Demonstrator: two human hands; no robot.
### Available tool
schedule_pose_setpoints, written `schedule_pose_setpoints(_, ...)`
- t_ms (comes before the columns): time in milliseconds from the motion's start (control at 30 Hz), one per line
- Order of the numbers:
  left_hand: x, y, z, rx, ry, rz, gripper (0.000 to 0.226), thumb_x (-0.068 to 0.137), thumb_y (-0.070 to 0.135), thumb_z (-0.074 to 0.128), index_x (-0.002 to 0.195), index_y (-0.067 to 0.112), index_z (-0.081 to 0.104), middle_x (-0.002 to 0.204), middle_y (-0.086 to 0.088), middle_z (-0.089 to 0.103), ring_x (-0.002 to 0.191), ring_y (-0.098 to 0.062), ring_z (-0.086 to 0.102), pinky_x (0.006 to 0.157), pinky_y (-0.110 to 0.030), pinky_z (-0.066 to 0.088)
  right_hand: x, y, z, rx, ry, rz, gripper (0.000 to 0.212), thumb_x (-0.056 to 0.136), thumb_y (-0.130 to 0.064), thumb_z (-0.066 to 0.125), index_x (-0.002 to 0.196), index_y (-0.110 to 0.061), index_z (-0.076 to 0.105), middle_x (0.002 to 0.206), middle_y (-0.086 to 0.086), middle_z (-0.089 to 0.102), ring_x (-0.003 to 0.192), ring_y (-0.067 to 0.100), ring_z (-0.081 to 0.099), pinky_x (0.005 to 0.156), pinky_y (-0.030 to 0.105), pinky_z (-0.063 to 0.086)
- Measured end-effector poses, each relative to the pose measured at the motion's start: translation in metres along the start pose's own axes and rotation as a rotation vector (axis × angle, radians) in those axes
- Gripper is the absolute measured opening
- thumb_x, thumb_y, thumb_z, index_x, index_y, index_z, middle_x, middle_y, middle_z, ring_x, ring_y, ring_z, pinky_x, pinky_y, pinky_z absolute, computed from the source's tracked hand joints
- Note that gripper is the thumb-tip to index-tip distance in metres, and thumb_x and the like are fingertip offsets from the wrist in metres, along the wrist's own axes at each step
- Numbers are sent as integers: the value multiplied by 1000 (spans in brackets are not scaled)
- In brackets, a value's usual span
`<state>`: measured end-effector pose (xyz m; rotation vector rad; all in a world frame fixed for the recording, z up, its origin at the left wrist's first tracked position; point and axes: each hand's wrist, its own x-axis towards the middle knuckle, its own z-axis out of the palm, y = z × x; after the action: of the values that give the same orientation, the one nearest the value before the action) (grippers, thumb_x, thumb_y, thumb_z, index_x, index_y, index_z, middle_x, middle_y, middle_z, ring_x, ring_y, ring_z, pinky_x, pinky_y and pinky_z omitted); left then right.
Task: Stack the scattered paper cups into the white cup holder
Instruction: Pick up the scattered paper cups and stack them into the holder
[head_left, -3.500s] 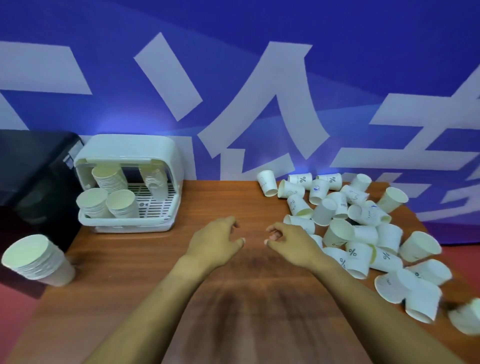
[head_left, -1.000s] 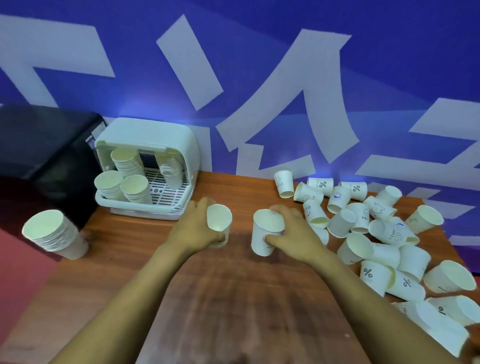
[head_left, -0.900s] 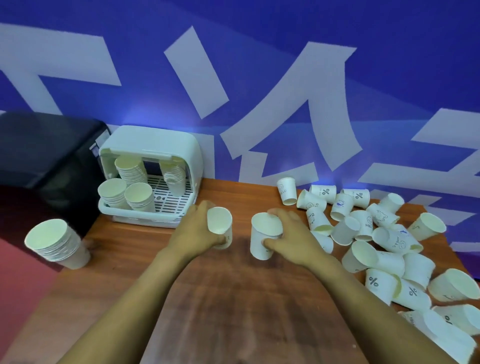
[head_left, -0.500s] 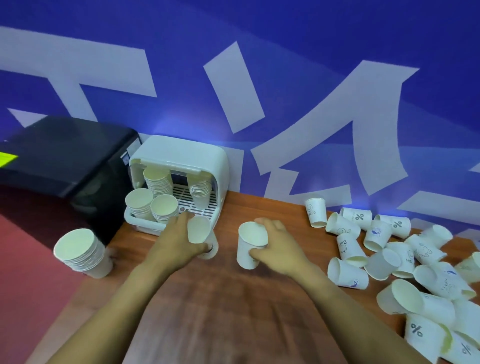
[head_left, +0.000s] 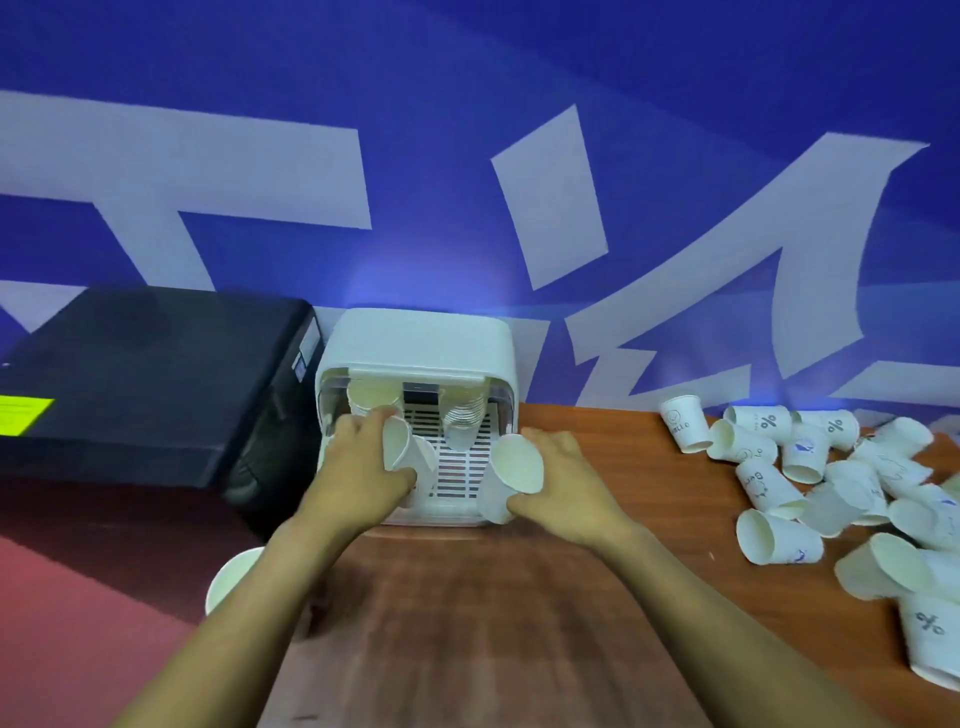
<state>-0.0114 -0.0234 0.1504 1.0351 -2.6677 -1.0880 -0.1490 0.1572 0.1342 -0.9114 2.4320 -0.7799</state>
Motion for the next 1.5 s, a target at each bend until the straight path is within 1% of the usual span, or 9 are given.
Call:
schedule_pose_setpoints(167, 10, -34, -36, -22, 27, 1, 76, 79, 17, 63, 145, 27, 28, 136, -2, 28, 124, -27, 39, 101, -39, 41, 8, -40, 32, 38, 60, 11, 80, 69, -16, 73, 138, -25, 34, 126, -2, 33, 112, 18, 48, 90, 25, 41)
schedule_pose_setpoints(333, 20, -51, -54, -35, 93, 97, 78, 80, 23, 71, 144, 31, 28, 132, -2, 31, 117, -24, 47, 94, -31, 40, 26, -66, 51, 58, 117, -5, 82, 67, -16, 75, 138, -22, 33, 134, 1, 34, 121, 19, 44, 98, 36, 43)
schedule_pose_setpoints(467, 33, -67, -57, -1, 107, 106, 75, 79, 24, 74, 142, 31, 33, 130, -1, 34, 115, -24, 48, 87, -28, 41, 41, -76, 63, 49, 124, 21, 86, 65, -20, 76, 138, -24, 31, 137, -2, 32, 120, 21, 46, 93, 42, 47)
schedule_pose_setpoints(733, 53, -82, -44, -31, 31, 85, 75, 74, 30, 77, 138, 32, 37, 127, 3, 33, 113, -20, 49, 91, -29, 42, 61, -73, 77, -24, 95, 62, 87, 68, -27, 77, 140, -25, 29, 137, -2, 32, 124, 19, 41, 96, 37, 44)
schedule_pose_setpoints(900, 58, -87, -35, 23, -8, 64, 78, 76, 31, 76, 141, 32, 34, 128, 2, 34, 113, -21, 50, 90, -31, 45, 68, -76, 87, -56, 66, 75, 83, 70, -30, 76, 139, -28, 30, 140, -6, 30, 124, 17, 41, 91, 32, 42)
schedule_pose_setpoints(1100, 65, -95, -25, 73, -49, 42, 80, 72, 32, 77, 140, 31, 35, 128, 1, 36, 114, -25, 50, 94, -42, 48, 74, -75, 95, -76, 51, 74, 81, 73, -37, 74, 140, -29, 30, 141, -5, 29, 129, 18, 35, 95, 35, 42)
schedule_pose_setpoints(1267, 70, -97, -14, 175, -104, 26, 81, 74, 36, 74, 143, 28, 31, 135, -2, 36, 118, -28, 48, 95, -42, 46, 82, -66, 111, -64, 31, 133, 90, 68, -44, 77, 143, -28, 29, 143, -6, 31, 129, 16, 40, 97, 39, 45)
schedule_pose_setpoints(1367, 75, -100, -10, 253, -163, 2, 82, 76, 37, 73, 144, 26, 29, 139, -3, 36, 121, -30, 45, 98, -41, 43, 85, -61, 120, -77, 5, 152, 89, 64, -48, 78, 139, -28, 35, 137, -3, 37, 125, 19, 44, 96, 40, 45)
schedule_pose_setpoints(1500, 78, -105, -5, 271, -275, -46, 92, 78, 39, 73, 150, 24, 19, 152, -3, 23, 134, -28, 34, 106, -40, 38, 84, -53, 125, -76, -68, 158, 87, 63, -51, 77, 137, -30, 37, 131, 1, 41, 121, 22, 45, 98, 41, 44)
